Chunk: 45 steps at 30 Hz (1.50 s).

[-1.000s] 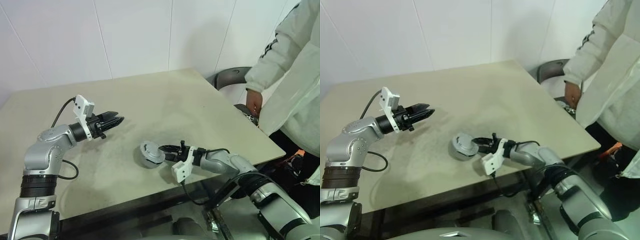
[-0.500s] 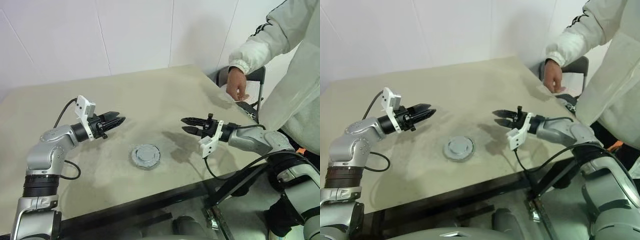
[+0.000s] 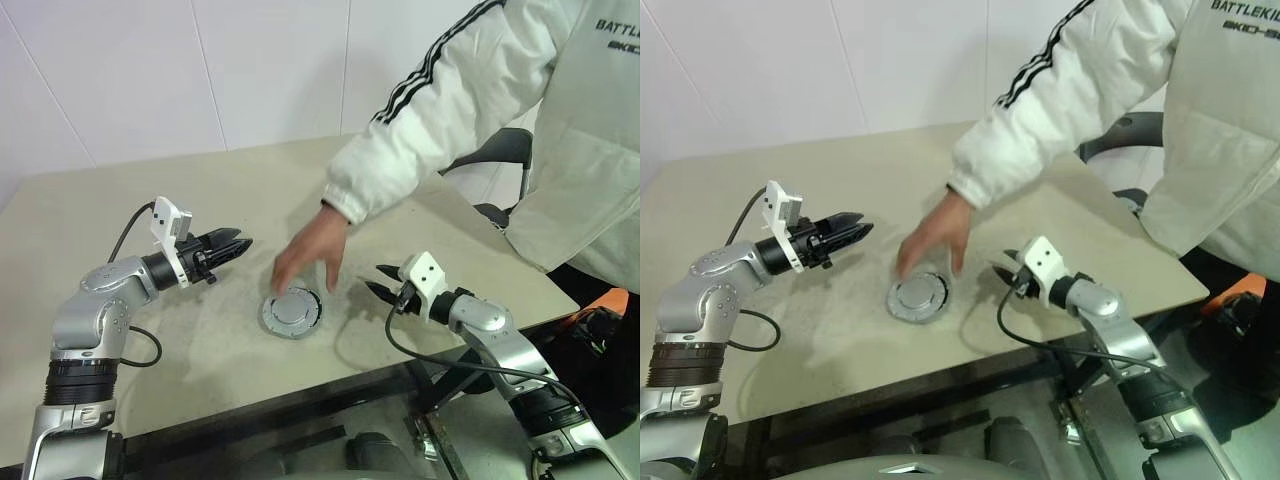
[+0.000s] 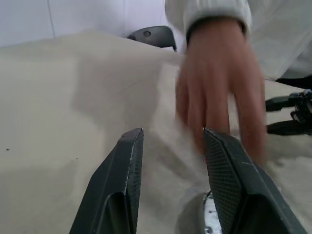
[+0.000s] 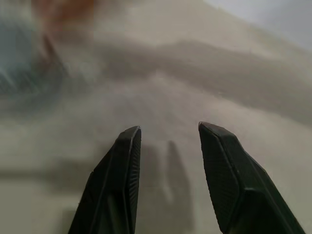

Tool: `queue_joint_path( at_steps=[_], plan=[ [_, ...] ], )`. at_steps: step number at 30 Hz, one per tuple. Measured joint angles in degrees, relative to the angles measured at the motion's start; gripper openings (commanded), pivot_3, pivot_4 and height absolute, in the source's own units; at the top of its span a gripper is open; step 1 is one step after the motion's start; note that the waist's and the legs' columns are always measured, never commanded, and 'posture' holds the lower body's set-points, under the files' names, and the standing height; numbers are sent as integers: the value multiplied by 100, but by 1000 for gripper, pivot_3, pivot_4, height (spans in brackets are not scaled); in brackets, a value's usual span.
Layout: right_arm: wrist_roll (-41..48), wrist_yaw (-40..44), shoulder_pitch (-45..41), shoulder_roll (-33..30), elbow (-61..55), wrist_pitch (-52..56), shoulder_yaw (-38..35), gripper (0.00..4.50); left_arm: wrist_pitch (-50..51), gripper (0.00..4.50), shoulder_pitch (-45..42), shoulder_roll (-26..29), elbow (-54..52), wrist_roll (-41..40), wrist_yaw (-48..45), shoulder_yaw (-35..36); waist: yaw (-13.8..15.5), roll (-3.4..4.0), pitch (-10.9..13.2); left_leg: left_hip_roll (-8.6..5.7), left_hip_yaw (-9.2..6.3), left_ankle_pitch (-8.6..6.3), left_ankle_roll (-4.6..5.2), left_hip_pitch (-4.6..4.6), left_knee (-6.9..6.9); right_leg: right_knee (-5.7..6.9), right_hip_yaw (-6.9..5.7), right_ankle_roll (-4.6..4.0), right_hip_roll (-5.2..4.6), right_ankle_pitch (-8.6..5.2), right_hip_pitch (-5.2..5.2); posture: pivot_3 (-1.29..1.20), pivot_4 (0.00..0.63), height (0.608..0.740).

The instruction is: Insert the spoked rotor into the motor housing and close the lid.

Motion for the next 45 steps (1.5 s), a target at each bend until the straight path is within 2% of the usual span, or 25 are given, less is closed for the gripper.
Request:
queue_joint_path(
  at_steps=[3,9,16,20,45],
  plan=[
    [659,136,-96,117,-288,1078,-195,1969,13,2043,-3,71,-17,-45,-78,-5,16,1,0,-1,2,0,0,-1,-1,-3,-2,0,0,-1,-1,0,0,740],
    [1031,300,-316,154,-408,1860,-317,1969,57,2043,-14,104,-32,-47,-152,-24,32,1,0,-2,4,-2,2,-12,-7,-9,-3,9,-3,0,-12,0,0,740],
    [839,365,-324,276,-414,1871,-307,1969,99,2043,-25,111,-36,-47,-164,-24,81,0,0,-2,6,-2,2,-41,-6,-5,-3,11,-4,1,-42,0,0,740],
    [765,395,-323,306,-413,1871,-308,1969,98,2043,-39,134,-25,-43,-170,-23,146,0,-1,-3,7,-1,0,-99,6,4,-4,-3,-4,21,-102,0,0,740],
    [427,552,-182,332,-413,1835,-309,1969,69,2043,-138,132,15,34,-210,-25,153,0,-2,-7,11,-2,1,-102,5,0,-4,-2,-8,23,-103,0,0,740]
  ],
)
